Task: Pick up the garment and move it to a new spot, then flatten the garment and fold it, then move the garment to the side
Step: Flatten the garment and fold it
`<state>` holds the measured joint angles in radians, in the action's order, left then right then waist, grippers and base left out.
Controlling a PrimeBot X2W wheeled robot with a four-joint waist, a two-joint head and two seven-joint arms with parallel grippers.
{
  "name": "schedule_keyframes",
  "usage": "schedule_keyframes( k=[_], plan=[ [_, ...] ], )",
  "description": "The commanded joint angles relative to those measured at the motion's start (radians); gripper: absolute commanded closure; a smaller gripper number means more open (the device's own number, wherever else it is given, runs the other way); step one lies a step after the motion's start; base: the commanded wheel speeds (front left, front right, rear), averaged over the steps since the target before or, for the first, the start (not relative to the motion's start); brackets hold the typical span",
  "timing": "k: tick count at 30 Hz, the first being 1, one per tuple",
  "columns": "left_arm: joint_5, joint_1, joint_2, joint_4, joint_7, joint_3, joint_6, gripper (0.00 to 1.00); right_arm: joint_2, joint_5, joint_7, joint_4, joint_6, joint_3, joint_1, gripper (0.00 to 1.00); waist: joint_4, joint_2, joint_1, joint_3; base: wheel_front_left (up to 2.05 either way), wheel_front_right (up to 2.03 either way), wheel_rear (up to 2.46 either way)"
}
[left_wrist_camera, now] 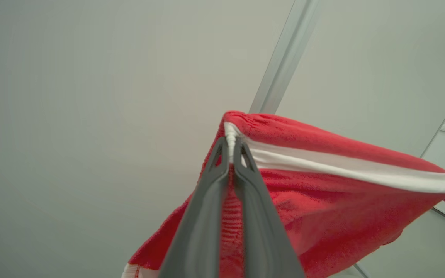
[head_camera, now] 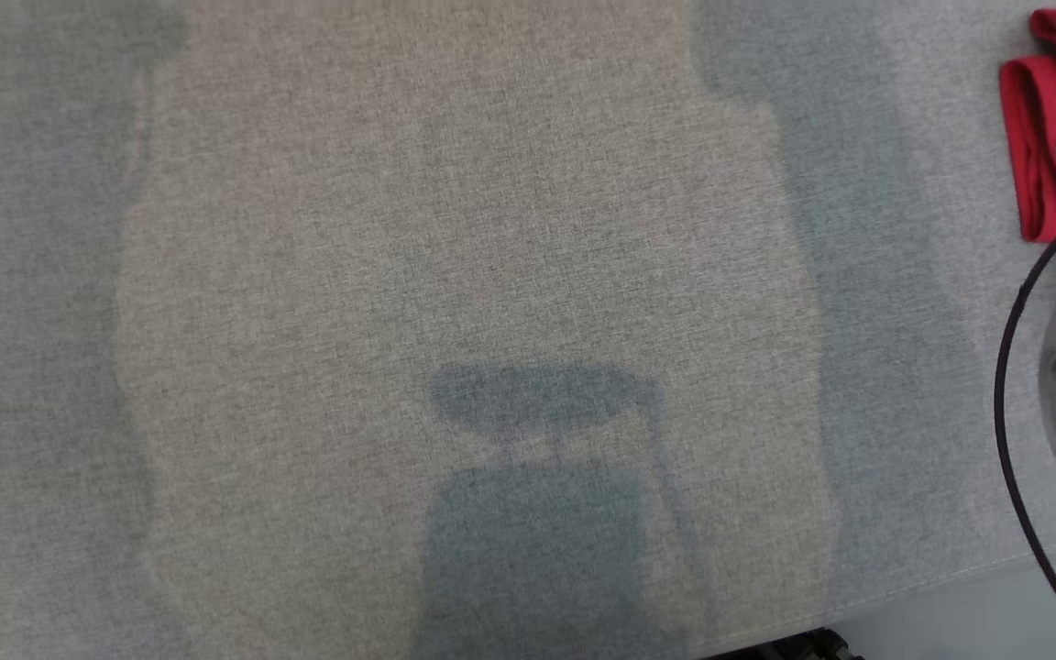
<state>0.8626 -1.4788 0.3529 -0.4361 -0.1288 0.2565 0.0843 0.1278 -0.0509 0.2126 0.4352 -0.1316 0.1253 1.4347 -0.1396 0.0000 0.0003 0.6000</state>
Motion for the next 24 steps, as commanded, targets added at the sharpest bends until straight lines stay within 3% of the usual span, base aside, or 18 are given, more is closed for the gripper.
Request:
schedule_keyframes(
  k=[1, 6, 8, 14, 16, 19, 24],
  plan=[
    [-0.01, 0.025, 0.004, -0.035, 0.022, 0.012, 0.017, 1.0, 0.0, 0.003, 0.019, 0.026, 0.002, 0.022, -0.031, 1.0, -0.002, 0.0, -0.0003, 0.028, 0.0, 0.0, 0.0],
    [0.041, 0.22, 0.019, -0.097, 0.124, 0.07, 0.047, 1.0, 0.047, 0.007, 0.053, 0.018, 0.002, 0.144, -0.246, 1.0, 0.004, 0.0, -0.0003, 0.003, 0.0, 0.0, 0.0],
    [0.093, 0.324, 0.019, -0.056, 0.152, 0.101, 0.048, 1.0, 0.071, -0.004, 0.053, -0.053, 0.002, 0.162, -0.36, 1.0, 0.011, 0.0, -0.0003, -0.009, 0.0, 0.0, 0.0],
    [0.235, 0.785, 0.093, 0.108, 0.267, 0.179, 0.047, 1.0, 0.136, -0.026, 0.053, -0.296, 0.002, 0.149, -0.819, 1.0, 0.013, 0.0, -0.0003, -0.109, 0.0, 0.0, 0.0],
    [0.229, 0.932, 0.133, 0.162, 0.309, 0.199, 0.046, 1.0, 0.153, -0.009, 0.053, -0.368, 0.002, 0.15, -0.948, 1.0, 0.013, 0.0, -0.0003, -0.15, 0.0, 0.0, 0.0],
    [0.273, 1.138, 0.133, 0.24, 0.342, 0.206, 0.043, 1.0, 0.161, -0.02, 0.053, -0.453, 0.002, 0.144, -1.117, 1.0, 0.018, 0.0, -0.0003, -0.224, 0.0, 0.0, 0.0],
    [0.281, 1.47, 0.133, 0.394, 0.367, 0.248, -0.048, 1.0, 0.186, -0.008, 0.053, -0.551, 0.002, 0.122, -1.408, 1.0, 0.035, 0.0, -0.0003, -0.355, 0.0, 0.0, 0.0]
  ],
)
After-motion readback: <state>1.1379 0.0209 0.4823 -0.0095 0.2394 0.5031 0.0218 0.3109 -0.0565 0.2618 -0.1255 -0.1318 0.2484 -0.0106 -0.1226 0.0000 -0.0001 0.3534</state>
